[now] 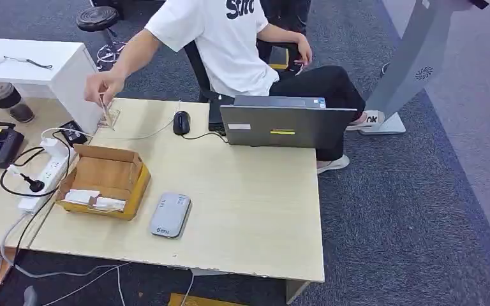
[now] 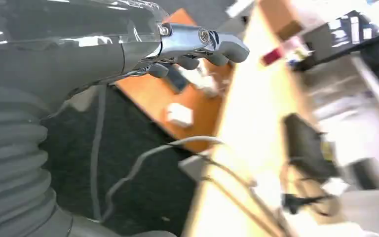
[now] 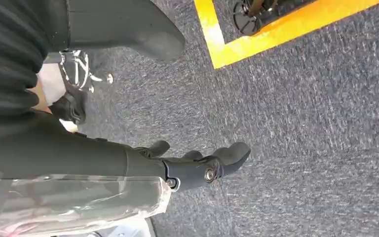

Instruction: Pass the card to the sensor for recognition and then transmit it.

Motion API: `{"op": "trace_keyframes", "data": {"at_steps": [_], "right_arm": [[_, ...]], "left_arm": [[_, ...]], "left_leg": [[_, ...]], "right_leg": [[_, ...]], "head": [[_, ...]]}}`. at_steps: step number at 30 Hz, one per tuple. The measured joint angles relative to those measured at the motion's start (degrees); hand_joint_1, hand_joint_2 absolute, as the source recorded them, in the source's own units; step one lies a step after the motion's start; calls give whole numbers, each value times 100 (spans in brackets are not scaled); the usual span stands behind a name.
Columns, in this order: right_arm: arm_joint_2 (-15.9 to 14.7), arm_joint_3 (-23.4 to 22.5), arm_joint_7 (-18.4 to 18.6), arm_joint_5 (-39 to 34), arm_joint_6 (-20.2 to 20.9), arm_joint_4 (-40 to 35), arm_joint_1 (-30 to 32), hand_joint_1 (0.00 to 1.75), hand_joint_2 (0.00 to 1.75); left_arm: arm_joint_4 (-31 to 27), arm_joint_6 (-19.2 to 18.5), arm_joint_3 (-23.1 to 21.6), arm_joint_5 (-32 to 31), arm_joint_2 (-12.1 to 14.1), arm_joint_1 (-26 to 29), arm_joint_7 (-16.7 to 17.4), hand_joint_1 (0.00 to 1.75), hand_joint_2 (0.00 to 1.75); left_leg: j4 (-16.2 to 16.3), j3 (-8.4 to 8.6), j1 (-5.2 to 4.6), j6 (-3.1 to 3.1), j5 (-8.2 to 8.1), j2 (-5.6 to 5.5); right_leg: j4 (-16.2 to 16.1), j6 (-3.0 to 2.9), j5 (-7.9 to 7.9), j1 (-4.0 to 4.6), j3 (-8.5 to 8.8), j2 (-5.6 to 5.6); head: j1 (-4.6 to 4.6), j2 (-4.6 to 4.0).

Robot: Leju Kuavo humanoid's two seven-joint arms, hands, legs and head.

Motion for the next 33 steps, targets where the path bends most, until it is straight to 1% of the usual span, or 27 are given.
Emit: {"op": "trace_keyframes", "data": {"at_steps": [2, 5, 9, 12, 14, 16, 18, 20, 23, 25, 28, 30, 33], "right_arm": [[0, -24, 9, 66, 4, -7, -5, 0, 175], [-2, -35, 20, 109, 19, -11, -10, 0, 175], [-4, -44, 33, 207, 59, -11, -17, 0, 175], [-13, -55, 55, 308, 107, -11, -28, 0, 175], [-17, -57, 66, 398, 122, -11, -39, 0, 175], [-26, -55, 74, 492, 131, -11, -63, 0, 175], [-42, -55, 72, 579, 157, -9, -86, 0, 175], [-59, -55, 72, 623, 203, -4, -102, 0, 175], [-70, -55, 72, 678, 212, -4, -123, 0, 175], [-81, -55, 81, 743, 214, -2, -125, 0, 175], [-105, -55, 94, 872, 240, 2, -147, 0, 175], [-120, -55, 74, 898, 277, 15, -179, 0, 175], [-140, -55, 59, 992, 323, 46, -198, 0, 175]], "left_arm": [[-416, -159, -89, -4, -6, 73, 63, 0, 175], [-908, -323, -140, -100, -20, 120, 31, 0, 175], [-1402, -544, -148, -264, -22, 122, -7, 0, 175], [-1667, -686, -151, -411, 15, 97, 138, 0, 175], [-1781, -662, -208, -687, 79, 65, 267, 0, 175], [-1846, -452, -359, -1034, 228, 23, 426, 0, 175], [-1859, -140, -583, -1245, 454, -10, 631, 0, 175], [-1857, 68, -832, -1370, 699, -45, 834, 0, 175], [-1857, 162, -1130, -1405, 958, -97, 988, 0, 175], [-1827, 173, -1322, -1471, 1140, -146, 1254, 0, 175], [-1591, 312, -1675, -1687, 1538, -398, 1732, 0, 175], [-1403, 402, -1938, -1770, 1794, -581, 1934, 0, 175], [-1083, 540, -2276, -2057, 2094, -894, 2219, 0, 175]], "left_leg": [[0, 0, 0, 0, 0, 0], [0, 0, 0, 0, 0, 0], [0, 1, 0, 0, 0, 0], [0, 3, 0, 0, 0, 1], [0, 2, 0, 0, 1, 0], [0, 3, 0, 0, 1, -1], [0, 5, 0, -2, 3, 1], [0, 4, 1, -1, 5, 0], [0, 3, 1, -1, 5, 0], [0, 2, 1, -1, 6, 0], [1, 0, -1, 5, 10, -4], [1, 0, 0, 4, 11, -2], [1, 1, -1, 7, 14, -3]], "right_leg": [[0, 0, 0, 0, 0, 0], [0, 0, 0, 0, 0, 0], [0, 0, 0, 0, 0, 0], [0, 0, 0, 0, -1, 1], [0, 0, 0, 0, -2, 1], [0, 0, 0, 0, -1, 0], [0, -1, 1, 0, -2, 2], [0, -1, 1, 1, -2, 1], [1, -1, 1, 1, 0, 1], [1, -1, 1, 1, -4, 1], [1, -1, 2, 0, -4, -5], [1, -2, 4, 0, -3, -3], [1, -2, 5, 0, -3, -4]], "head": [[-2, 0], [-4, 0], [-2, 0], [-4, 0], [-4, 0], [-2, 0], [-4, 0], [-2, 0], [-2, 0], [-2, 0], [-4, 0], [-4, 0], [-2, 0]]}}
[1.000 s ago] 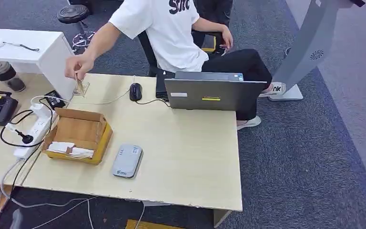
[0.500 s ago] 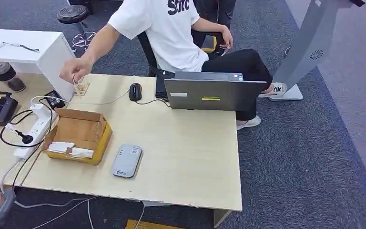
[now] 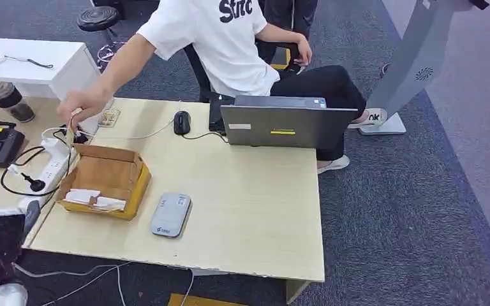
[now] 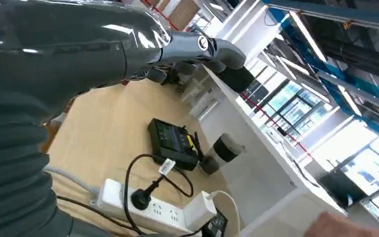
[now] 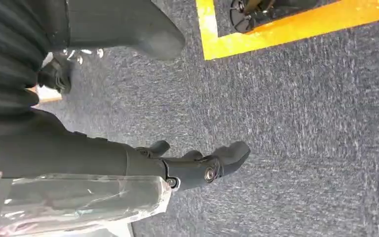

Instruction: Pass the card to the sensor for recognition and then transmit it.

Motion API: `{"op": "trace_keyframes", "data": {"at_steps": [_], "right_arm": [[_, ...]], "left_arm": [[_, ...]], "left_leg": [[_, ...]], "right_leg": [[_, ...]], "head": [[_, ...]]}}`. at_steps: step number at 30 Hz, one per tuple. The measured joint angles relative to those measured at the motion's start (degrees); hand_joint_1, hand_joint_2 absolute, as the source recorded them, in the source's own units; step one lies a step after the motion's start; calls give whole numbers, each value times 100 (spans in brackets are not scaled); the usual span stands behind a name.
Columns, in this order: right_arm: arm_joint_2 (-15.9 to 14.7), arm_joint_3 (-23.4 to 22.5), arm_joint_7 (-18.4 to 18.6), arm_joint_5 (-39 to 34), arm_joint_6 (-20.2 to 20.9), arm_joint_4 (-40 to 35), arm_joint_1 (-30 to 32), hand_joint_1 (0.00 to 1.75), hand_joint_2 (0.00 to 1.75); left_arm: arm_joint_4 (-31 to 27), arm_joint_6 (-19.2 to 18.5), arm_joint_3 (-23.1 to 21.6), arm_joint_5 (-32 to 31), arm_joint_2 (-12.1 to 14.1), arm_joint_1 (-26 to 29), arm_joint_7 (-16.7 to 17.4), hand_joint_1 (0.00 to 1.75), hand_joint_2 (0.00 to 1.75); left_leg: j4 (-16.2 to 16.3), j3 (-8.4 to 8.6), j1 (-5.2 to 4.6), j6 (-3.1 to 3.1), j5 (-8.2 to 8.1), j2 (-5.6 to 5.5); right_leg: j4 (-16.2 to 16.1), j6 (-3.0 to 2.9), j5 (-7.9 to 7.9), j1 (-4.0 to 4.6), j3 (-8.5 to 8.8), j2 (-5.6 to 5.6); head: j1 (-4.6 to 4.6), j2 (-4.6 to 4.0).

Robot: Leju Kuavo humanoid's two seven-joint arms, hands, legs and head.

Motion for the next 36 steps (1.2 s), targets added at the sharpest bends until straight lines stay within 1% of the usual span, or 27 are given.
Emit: {"op": "trace_keyframes", "data": {"at_steps": [1, 4, 7, 9, 13, 19, 22, 25, 26, 27, 28, 33, 34, 36], "right_arm": [[-2, 0, 15, 44, 11, 9, -8, 0, 175], [-15, 11, 61, 144, 20, 44, -26, 0, 175], [-22, 44, 13, 210, 72, 59, -32, 0, 175], [-26, 57, 2, 210, 90, 72, -46, 0, 175], [-35, 79, 0, 210, 87, 92, -48, 0, 175], [-48, 87, -39, 212, 98, 103, -51, 0, 175], [-48, 87, -68, 284, 107, 124, -71, 0, 175], [-48, 90, -68, 299, 103, 140, -83, 0, 175], [-48, 87, -68, 299, 100, 144, -81, 0, 175], [-48, 87, -66, 299, 98, 144, -79, 0, 175], [-48, 90, -63, 299, 98, 144, -79, 0, 175], [-48, 90, -63, 299, 98, 144, -79, 0, 175], [-48, 88, -63, 299, 98, 146, -79, 0, 175], [-48, 87, -46, 299, 98, 149, -79, 0, 175]], "left_arm": [[140, 50, -114, -155, 118, -119, 92, 0, 175], [590, 256, -468, -614, 387, -500, 203, 0, 175], [963, 321, -829, -980, 565, -817, 332, 0, 175], [1160, 332, -1023, -1077, 649, -980, 382, 0, 175], [1366, 345, -1228, -1118, 736, -1112, 413, 0, 175], [1540, 343, -1357, -1206, 791, -1181, 437, 0, 175], [1630, 242, -1538, -1355, 800, -1286, 610, 0, 175], [1667, 164, -1791, -1339, 793, -1367, 771, 0, 175], [1678, 129, -1858, -1298, 780, -1382, 819, 9, 175], [1685, 89, -1906, -1223, 771, -1382, 854, 155, 175], [1685, 72, -1936, -1182, 767, -1382, 861, 168, 175], [1685, 72, -1936, -1181, 767, -1382, 861, 168, 175], [1685, 68, -1936, -1169, 767, -1382, 863, 175, 175], [1687, 17, -2015, -1040, 758, -1384, 898, 175, 175]], "left_leg": [[1, 0, 0, 0, 0, 0], [1, -1, 0, 1, 2, 0], [2, -2, 0, 2, 2, 1], [2, -4, 0, 2, 2, 2], [2, -6, -1, 3, 1, 4], [2, -10, -1, 4, 1, 3], [2, -11, -1, 3, 2, 2], [3, -10, -1, 3, 2, 3], [3, -11, -1, 3, 2, 3], [4, -10, -1, 3, 2, 3], [4, -10, -1, 3, 2, 3], [4, -11, -1, 3, 2, 3], [4, -11, -1, 3, 2, 3], [5, -11, -1, 3, 2, 4]], "right_leg": [[0, -1, 1, 0, 0, 0], [0, 1, 3, 0, 0, 0], [1, 0, 4, 0, 0, 2], [1, 0, 4, 0, 0, 4], [1, 0, 4, 0, -5, 7], [0, 0, 3, 0, -12, 7], [1, 0, 4, 0, -11, 5], [1, -1, 6, 0, -10, 6], [1, 0, 6, -1, -10, 6], [1, 0, 6, -1, -10, 6], [1, 0, 6, -1, -10, 6], [1, 0, 6, 0, -10, 6], [1, 0, 6, 0, -10, 6], [1, 0, 6, -1, -11, 7]], "head": [[-2, 0], [0, 0], [-2, 0], [0, 0], [0, 0], [-2, 0], [0, 0], [0, 0], [0, 0], [0, 0], [-2, 0], [-2, 0], [-2, 0], [-2, 0]]}}
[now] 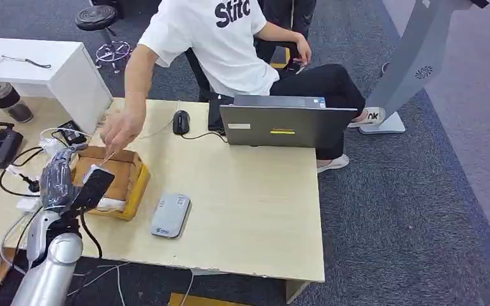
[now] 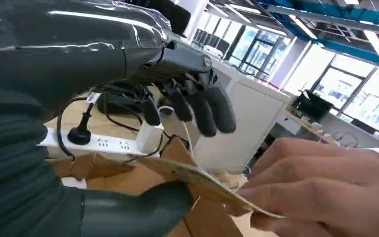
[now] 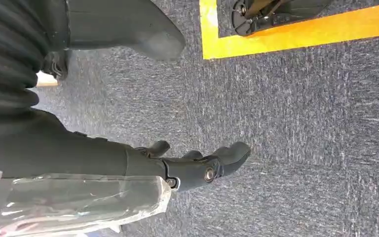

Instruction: Pass the card to the sensor for recognition and then transmit it.

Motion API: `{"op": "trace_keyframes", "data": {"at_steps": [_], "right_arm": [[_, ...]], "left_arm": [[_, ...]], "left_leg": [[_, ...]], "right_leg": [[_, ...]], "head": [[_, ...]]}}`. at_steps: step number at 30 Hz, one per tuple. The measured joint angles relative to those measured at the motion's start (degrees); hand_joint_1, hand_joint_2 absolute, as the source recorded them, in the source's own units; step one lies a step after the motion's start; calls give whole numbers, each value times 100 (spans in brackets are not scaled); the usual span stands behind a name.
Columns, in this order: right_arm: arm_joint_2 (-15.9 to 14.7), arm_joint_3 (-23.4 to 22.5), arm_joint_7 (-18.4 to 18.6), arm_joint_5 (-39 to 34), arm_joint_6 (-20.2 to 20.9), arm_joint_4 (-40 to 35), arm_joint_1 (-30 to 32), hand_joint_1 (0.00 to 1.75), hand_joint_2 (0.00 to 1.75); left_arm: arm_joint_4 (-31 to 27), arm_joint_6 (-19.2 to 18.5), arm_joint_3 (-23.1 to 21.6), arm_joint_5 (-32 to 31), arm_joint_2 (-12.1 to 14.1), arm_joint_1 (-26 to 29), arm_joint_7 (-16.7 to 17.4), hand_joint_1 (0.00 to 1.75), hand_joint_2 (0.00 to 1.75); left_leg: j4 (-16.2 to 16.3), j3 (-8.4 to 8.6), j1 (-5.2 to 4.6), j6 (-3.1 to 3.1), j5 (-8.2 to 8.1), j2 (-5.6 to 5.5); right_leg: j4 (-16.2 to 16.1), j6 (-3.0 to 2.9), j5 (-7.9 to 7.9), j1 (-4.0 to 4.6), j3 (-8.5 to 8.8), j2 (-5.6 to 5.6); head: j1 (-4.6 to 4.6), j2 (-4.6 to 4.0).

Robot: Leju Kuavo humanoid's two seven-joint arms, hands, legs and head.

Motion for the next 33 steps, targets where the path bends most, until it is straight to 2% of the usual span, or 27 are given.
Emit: {"op": "trace_keyframes", "data": {"at_steps": [5, 25, 30, 33], "right_arm": [[0, 0, -22, 7, 0, 24, 3, 0, 175], [0, 0, -24, 11, -13, 26, 3, 0, 175], [0, 0, -24, 18, -11, 28, 2, 0, 175], [0, 0, -39, 20, 2, 31, 3, 0, 175]], "left_arm": [[15, -57, -223, 199, -44, 0, -7, 175, 175], [26, -77, -256, 214, -52, -1, -144, 175, 175], [26, -700, -555, 216, -92, 1, -92, 175, 175], [26, -1218, -952, 77, -109, -9, 35, 175, 175]], "left_leg": [[0, -3, 1, 0, 0, 1], [0, -3, 0, 0, 0, 2], [1, -4, 0, 0, 0, 0], [3, -4, -3, 1, 0, 1]], "right_leg": [[0, 0, 0, 0, -3, 3], [0, 0, 0, 0, -4, 4], [0, 0, 0, 0, -3, 2], [0, 1, 0, -2, -4, 2]], "head": [[0, 0], [0, 0], [2, 0], [2, 0]]}}
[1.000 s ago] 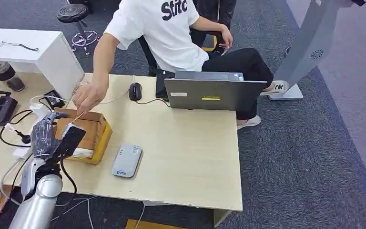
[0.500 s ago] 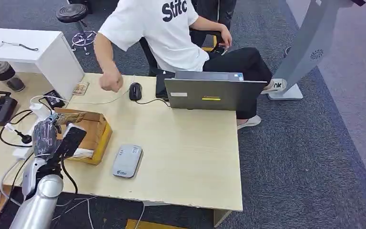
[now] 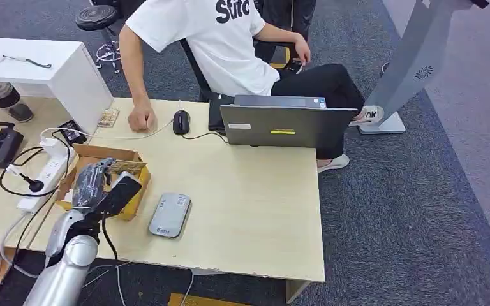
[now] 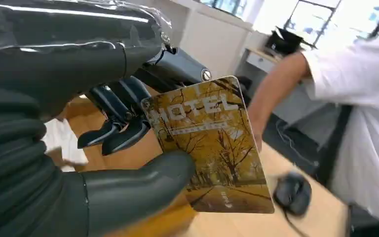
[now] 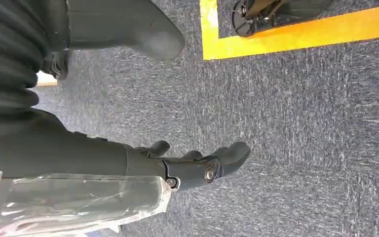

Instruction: Pass the card to the sensor for recognition and then transmit it.

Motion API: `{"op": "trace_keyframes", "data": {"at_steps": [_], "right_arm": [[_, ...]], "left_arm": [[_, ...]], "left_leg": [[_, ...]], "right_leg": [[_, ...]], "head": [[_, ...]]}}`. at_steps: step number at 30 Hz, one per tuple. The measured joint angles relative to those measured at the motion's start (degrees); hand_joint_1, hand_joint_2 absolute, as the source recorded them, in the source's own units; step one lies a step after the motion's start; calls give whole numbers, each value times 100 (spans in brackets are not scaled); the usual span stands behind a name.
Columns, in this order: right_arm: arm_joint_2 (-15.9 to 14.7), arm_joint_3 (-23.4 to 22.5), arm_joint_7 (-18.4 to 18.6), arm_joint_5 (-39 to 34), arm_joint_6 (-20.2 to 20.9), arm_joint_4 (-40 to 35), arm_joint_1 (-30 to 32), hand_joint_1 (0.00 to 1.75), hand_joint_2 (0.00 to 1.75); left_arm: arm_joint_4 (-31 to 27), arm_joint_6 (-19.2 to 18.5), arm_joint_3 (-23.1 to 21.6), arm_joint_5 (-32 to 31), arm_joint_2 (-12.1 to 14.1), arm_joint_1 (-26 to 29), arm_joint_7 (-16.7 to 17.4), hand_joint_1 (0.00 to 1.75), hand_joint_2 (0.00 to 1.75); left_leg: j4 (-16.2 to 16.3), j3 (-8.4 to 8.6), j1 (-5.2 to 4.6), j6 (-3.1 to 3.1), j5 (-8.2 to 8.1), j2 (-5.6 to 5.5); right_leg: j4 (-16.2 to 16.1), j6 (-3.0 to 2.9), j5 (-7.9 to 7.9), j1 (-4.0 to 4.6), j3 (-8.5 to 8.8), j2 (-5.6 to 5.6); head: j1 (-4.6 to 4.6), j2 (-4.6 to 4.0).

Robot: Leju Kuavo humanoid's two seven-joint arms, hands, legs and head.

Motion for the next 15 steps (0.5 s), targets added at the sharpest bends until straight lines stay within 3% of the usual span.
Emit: {"op": "trace_keyframes", "data": {"at_steps": [7, 15], "right_arm": [[0, -7, -35, 4, 4, 0, -4, 0, 175], [0, -9, -39, 4, 4, 0, -4, 0, 175]], "left_arm": [[0, -657, -1034, -239, 9, -124, 151, 175, 175], [2, -734, -1457, -274, 74, -224, 182, 175, 175]], "left_leg": [[1, -2, -2, 1, -1, -1], [1, -1, -2, 1, 0, 0]], "right_leg": [[0, 1, 1, -1, 0, -2], [0, 0, 0, -1, -1, -1]], "head": [[0, 0], [-2, 0]]}}
